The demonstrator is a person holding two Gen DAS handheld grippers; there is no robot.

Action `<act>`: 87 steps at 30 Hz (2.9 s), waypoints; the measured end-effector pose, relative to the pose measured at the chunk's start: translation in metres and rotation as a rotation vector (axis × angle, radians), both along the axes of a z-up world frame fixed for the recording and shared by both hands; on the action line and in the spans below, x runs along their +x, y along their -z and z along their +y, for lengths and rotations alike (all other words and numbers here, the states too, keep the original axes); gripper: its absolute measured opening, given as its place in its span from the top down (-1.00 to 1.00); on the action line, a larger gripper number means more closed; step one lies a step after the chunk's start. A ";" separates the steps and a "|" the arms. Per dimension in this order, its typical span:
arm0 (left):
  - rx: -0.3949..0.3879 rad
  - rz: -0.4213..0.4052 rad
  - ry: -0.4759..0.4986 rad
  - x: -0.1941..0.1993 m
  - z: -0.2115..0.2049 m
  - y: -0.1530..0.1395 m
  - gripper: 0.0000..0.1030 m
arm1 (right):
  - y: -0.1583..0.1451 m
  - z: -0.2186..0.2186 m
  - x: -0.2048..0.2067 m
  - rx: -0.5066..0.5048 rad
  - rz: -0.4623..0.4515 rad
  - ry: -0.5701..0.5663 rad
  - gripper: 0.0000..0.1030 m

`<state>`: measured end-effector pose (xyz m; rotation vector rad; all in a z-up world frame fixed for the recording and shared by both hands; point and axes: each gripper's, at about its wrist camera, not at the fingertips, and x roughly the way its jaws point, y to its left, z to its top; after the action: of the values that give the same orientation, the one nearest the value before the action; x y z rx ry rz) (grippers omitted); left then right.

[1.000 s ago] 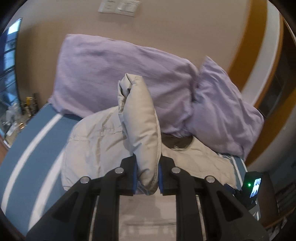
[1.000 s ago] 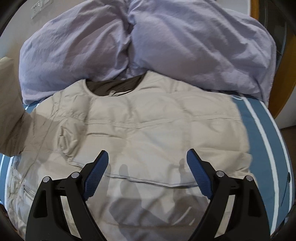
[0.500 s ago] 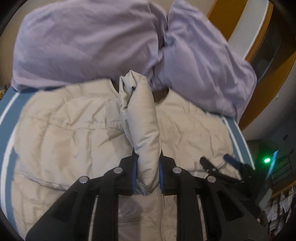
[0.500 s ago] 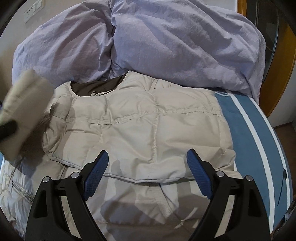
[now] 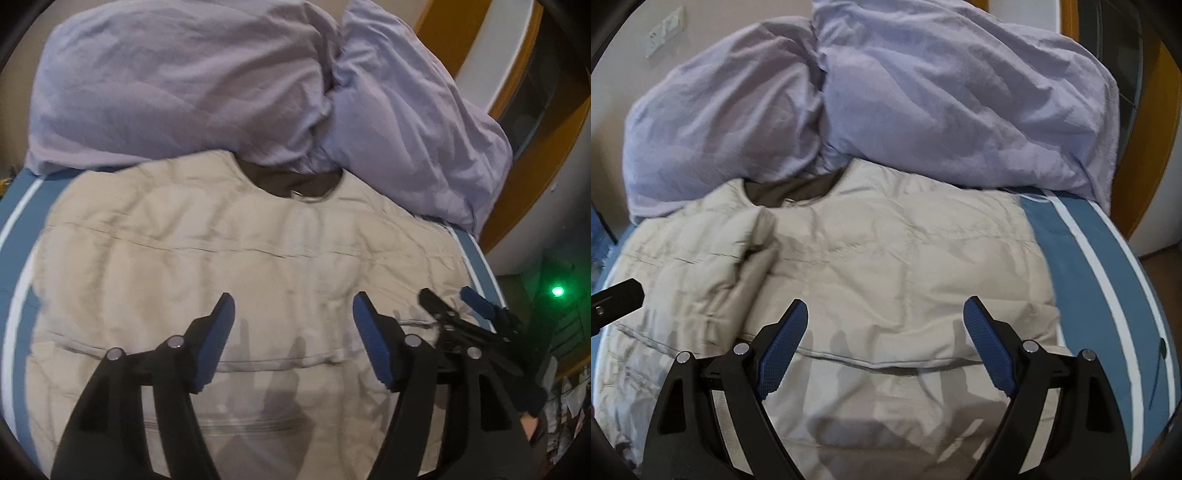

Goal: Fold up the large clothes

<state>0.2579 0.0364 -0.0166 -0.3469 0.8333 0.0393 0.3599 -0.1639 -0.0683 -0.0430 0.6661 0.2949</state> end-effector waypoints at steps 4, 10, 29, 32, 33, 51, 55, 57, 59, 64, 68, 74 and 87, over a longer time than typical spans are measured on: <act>0.027 0.017 -0.060 -0.008 0.026 0.004 -0.30 | -0.006 0.012 -0.006 0.078 0.009 -0.077 -0.60; 0.090 0.045 -0.129 -0.017 0.053 0.013 -0.30 | 0.002 0.042 -0.004 0.192 0.113 -0.200 -0.35; 0.178 0.067 -0.186 -0.035 0.083 0.024 -0.35 | 0.014 0.064 0.008 0.164 0.109 -0.136 0.75; 0.181 0.080 -0.194 -0.036 0.087 0.029 -0.35 | 0.036 0.066 0.015 0.124 0.145 -0.116 0.75; 0.184 0.082 -0.197 -0.037 0.088 0.030 -0.35 | 0.039 0.067 0.016 0.116 0.145 -0.114 0.75; 0.236 0.066 -0.220 -0.122 0.111 0.016 -0.72 | 0.010 0.007 -0.024 0.068 0.098 -0.128 -0.45; 0.232 0.076 -0.213 -0.155 0.119 0.021 -0.72 | 0.009 -0.037 -0.044 0.060 0.091 -0.123 -0.51; 0.221 0.085 -0.214 -0.171 0.124 0.025 -0.72 | 0.012 -0.058 -0.054 0.052 0.087 -0.110 -0.56; 0.192 0.088 -0.218 -0.187 0.130 0.031 -0.72 | 0.017 -0.086 -0.067 0.043 0.083 -0.092 -0.57; 0.146 0.105 -0.234 -0.211 0.140 0.044 -0.72 | 0.032 -0.139 -0.088 0.043 0.108 -0.039 -0.57; 0.119 0.110 -0.228 -0.222 0.138 0.051 -0.72 | 0.046 -0.178 -0.104 0.087 0.146 -0.012 -0.57; 0.081 0.119 -0.206 -0.230 0.130 0.063 -0.65 | 0.064 -0.215 -0.121 0.184 0.204 0.003 -0.57; -0.032 0.104 -0.184 -0.239 0.122 0.081 -0.31 | 0.080 -0.212 -0.131 0.254 0.237 -0.072 -0.30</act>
<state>0.0184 0.1581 -0.0975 -0.4540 0.9037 0.2172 0.2293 -0.3762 -0.1486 0.2143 0.8587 0.4566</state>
